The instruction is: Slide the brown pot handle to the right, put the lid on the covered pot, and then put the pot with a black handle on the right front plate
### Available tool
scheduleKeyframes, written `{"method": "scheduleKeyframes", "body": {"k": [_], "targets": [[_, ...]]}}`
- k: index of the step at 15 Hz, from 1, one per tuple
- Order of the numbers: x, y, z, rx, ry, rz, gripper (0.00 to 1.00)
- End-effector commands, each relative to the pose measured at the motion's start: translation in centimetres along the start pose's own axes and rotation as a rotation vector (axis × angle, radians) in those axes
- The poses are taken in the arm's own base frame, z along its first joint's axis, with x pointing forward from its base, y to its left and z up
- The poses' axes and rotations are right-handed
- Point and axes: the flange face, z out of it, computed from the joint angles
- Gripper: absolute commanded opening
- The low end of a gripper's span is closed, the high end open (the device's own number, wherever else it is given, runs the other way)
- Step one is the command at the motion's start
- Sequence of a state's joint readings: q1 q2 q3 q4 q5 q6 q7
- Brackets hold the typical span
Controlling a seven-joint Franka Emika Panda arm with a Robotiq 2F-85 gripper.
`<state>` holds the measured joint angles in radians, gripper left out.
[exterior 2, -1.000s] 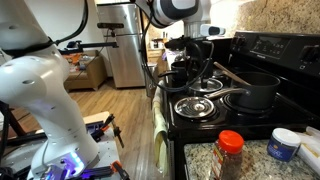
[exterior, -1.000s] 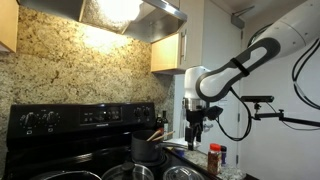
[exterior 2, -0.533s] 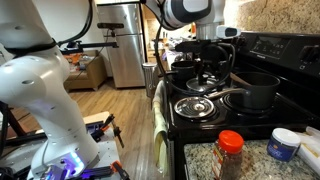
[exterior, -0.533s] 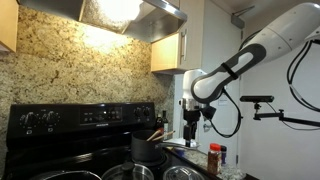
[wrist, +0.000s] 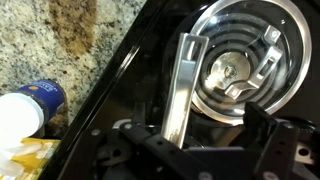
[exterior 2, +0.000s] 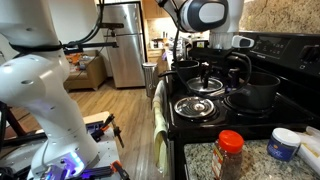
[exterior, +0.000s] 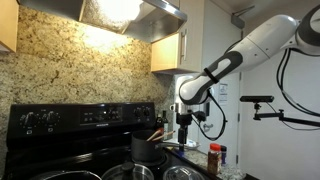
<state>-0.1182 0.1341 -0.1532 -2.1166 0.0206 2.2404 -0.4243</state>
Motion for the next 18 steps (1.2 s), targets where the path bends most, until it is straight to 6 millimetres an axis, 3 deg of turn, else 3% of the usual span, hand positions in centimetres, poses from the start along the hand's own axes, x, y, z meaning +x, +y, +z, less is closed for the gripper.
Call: {"method": "scheduleKeyframes", "body": {"k": [1,2,4,9,12,18], "targets": [[1.0,0.9,0.3,0.040,-0.016,-0.035,1.00],[1.1,1.0,0.4,0.041,-0.016,-0.032,0.75],[1.3,1.3,0.6,0.039,-0.023,-0.034,0.68],[1.6,1.8,0.6,0.030,-0.033,-0.052,0.33],[1.7,2.9,-0.1,0.002,-0.071,-0.155,0.14],[3.5,6.3,-0.8,-0.072,-0.217,-0.357,0.14]]}}
